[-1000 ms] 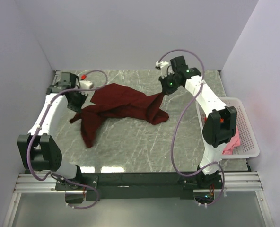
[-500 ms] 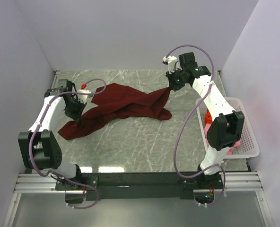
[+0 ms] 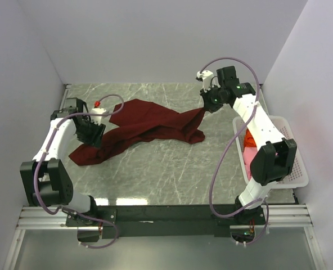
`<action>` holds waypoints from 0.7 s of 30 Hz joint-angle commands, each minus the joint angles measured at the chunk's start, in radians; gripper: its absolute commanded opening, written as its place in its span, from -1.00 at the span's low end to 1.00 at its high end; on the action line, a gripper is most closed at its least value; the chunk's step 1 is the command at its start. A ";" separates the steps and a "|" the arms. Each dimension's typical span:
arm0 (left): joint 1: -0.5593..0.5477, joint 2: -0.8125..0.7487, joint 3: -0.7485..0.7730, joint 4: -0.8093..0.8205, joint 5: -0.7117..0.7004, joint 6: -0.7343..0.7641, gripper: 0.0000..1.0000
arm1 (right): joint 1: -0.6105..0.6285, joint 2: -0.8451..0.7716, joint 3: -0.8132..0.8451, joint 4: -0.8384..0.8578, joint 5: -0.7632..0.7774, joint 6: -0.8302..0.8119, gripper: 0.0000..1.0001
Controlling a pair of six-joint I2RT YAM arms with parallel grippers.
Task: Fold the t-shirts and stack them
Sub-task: Flatten the tshirt out
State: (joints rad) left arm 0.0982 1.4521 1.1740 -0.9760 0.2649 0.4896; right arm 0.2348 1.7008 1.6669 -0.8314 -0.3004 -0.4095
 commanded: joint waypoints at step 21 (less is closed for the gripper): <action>-0.469 -0.010 -0.166 0.391 -0.493 -0.247 0.07 | -0.057 0.005 0.048 0.014 -0.020 0.066 -1.00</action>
State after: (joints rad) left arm -0.3359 1.4326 1.0233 -0.6594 -0.1699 0.2752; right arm 0.1806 1.7027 1.6691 -0.8246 -0.3115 -0.3618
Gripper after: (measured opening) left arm 0.536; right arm 0.008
